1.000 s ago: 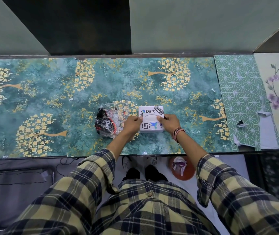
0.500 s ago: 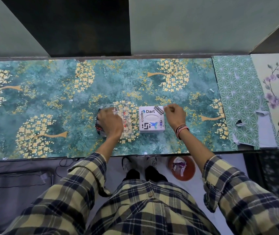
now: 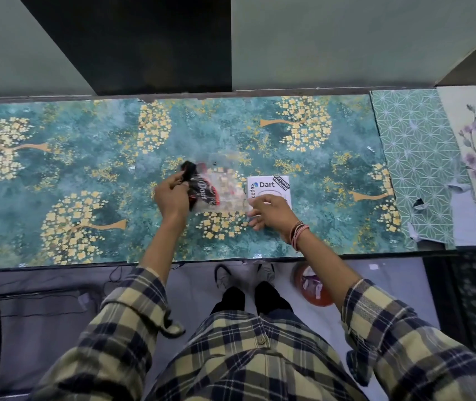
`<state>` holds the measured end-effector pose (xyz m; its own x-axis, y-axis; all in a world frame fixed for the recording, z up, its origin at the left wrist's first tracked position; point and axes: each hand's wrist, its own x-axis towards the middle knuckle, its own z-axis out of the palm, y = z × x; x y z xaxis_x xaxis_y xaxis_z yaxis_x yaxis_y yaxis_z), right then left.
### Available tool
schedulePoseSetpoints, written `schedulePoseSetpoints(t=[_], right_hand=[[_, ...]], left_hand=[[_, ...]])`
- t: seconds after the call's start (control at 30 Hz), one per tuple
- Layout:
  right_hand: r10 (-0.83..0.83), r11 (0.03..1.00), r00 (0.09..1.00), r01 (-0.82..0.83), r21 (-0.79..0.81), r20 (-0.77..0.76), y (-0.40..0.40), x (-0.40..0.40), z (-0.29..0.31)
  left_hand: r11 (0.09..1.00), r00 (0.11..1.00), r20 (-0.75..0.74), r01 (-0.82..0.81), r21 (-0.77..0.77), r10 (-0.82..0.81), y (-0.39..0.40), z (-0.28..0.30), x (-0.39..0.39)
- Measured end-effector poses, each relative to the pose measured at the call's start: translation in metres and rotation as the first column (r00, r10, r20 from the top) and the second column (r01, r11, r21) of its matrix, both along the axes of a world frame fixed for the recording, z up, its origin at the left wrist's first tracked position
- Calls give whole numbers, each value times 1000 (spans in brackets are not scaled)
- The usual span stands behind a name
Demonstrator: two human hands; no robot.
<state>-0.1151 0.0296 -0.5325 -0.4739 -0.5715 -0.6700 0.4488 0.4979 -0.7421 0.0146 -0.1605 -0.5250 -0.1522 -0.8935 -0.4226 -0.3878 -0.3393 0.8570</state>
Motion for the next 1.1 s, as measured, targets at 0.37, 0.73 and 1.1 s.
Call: schedulePoseSetpoints(t=[0.37,0.73,1.1], right_hand=[[-191,926,840,326,-190,509,25,-14,25],[-136,934,990,140,-328,35,144,31,30],[35,981,975,-75,-180,-218,268,74,-17]], left_hand=[[660,661,-256,744,102,-706,90,27,6],[613,749,-351,662,431,-563,173,13,7],[702,892,-330,448,554,-309,290,-31,19]])
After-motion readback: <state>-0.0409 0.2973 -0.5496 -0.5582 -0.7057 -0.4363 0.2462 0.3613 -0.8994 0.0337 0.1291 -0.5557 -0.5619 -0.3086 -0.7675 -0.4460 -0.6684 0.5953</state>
